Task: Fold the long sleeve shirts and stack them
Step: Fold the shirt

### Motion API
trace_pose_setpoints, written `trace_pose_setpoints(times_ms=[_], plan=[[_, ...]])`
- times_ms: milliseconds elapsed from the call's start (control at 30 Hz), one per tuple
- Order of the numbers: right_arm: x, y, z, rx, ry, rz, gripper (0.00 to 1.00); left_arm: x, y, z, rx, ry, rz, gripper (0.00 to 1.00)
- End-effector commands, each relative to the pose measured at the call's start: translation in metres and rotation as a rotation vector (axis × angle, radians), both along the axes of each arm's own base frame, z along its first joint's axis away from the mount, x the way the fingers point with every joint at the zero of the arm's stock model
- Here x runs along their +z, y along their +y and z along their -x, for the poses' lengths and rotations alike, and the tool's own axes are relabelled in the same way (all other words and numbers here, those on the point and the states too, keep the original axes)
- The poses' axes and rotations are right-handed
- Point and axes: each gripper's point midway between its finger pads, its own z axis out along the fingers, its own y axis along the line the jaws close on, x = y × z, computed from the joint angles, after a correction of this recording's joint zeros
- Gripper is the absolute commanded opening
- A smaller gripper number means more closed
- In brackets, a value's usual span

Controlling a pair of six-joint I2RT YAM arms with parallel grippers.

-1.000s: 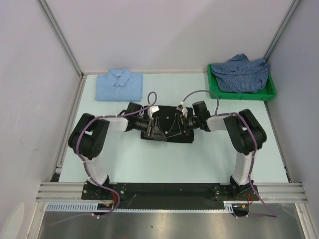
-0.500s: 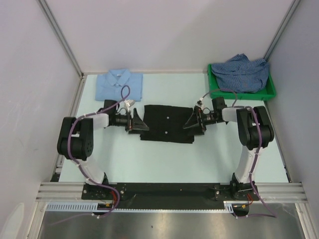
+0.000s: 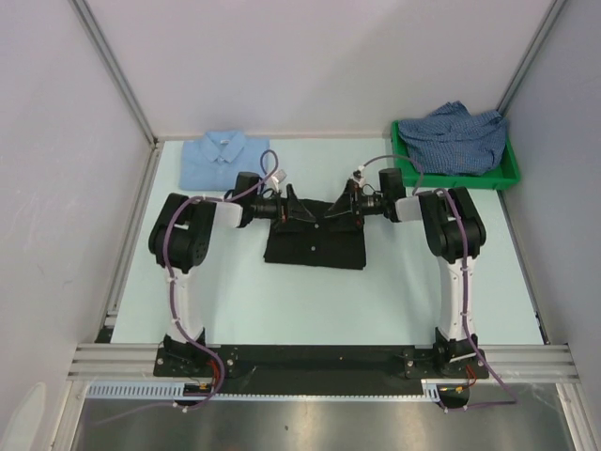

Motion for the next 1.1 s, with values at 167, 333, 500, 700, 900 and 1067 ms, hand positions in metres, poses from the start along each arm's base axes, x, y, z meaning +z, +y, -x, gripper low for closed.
trace_pose_setpoints(times_ms=[167, 333, 500, 700, 900, 1067], plan=[[-0.042, -0.075, -0.009, -0.024, -0.007, 0.197, 1.00, -0.032, 0.081, -0.031, 0.288, 0.114, -0.079, 0.99], [0.015, -0.071, -0.012, -0.015, -0.053, 0.135, 0.97, 0.042, 0.064, -0.009, 0.065, -0.133, -0.033, 0.99], [0.061, -0.018, -0.012, -0.002, -0.103, 0.012, 0.95, 0.071, 0.013, -0.004, -0.021, -0.156, 0.036, 0.99], [0.039, -0.005, -0.049, -0.050, -0.112, -0.030, 0.93, 0.036, -0.002, -0.059, 0.117, -0.076, 0.050, 0.99], [-0.047, -0.035, -0.071, -0.062, -0.134, 0.220, 0.88, -0.027, 0.038, -0.109, 0.258, 0.007, -0.048, 0.99], [-0.072, -0.051, -0.088, -0.134, -0.099, 0.310, 0.88, -0.030, 0.066, -0.097, 0.309, 0.042, -0.077, 1.00]])
